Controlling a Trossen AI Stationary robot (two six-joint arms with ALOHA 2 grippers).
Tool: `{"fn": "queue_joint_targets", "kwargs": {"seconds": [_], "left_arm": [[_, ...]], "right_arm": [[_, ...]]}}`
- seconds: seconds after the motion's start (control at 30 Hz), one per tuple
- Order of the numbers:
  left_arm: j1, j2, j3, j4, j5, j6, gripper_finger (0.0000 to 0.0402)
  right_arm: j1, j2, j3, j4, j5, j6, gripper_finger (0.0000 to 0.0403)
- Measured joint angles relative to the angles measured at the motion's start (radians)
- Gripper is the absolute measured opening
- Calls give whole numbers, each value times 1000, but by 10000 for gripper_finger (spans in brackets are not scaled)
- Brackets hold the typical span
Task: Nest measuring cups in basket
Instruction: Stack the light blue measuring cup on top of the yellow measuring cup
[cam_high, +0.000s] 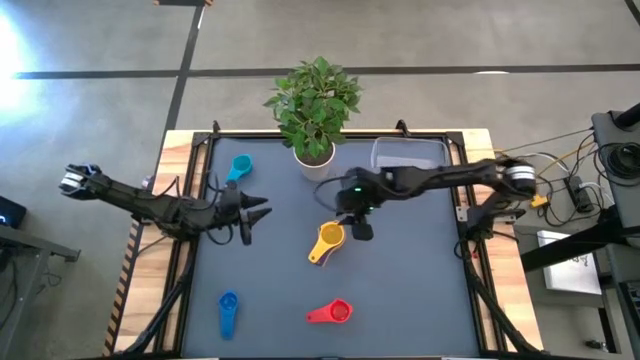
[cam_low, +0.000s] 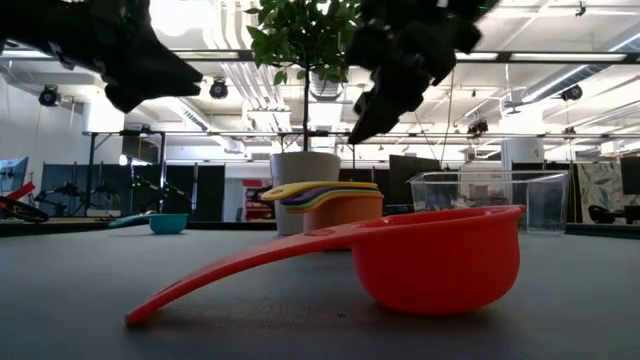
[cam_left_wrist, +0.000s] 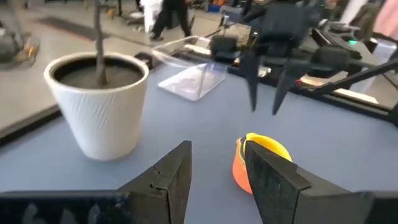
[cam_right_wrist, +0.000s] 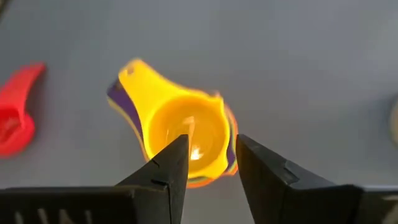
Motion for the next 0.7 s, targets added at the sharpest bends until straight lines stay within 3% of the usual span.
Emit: {"fn": "queue_joint_targets", "kwargs": {"seconds": [0.23,0.47,0.7], "left_arm": [[12,-3,1,-103,3,-177,132],[135,56,188,-633,-53,-462,132],[362,213,358,-855,-12,-391,132]], "right_arm": [[5,-243,-308,418,3,66,119],[4,-395,-490,634,60,65,118],[4,-429,-558,694,64,54,118]]}}
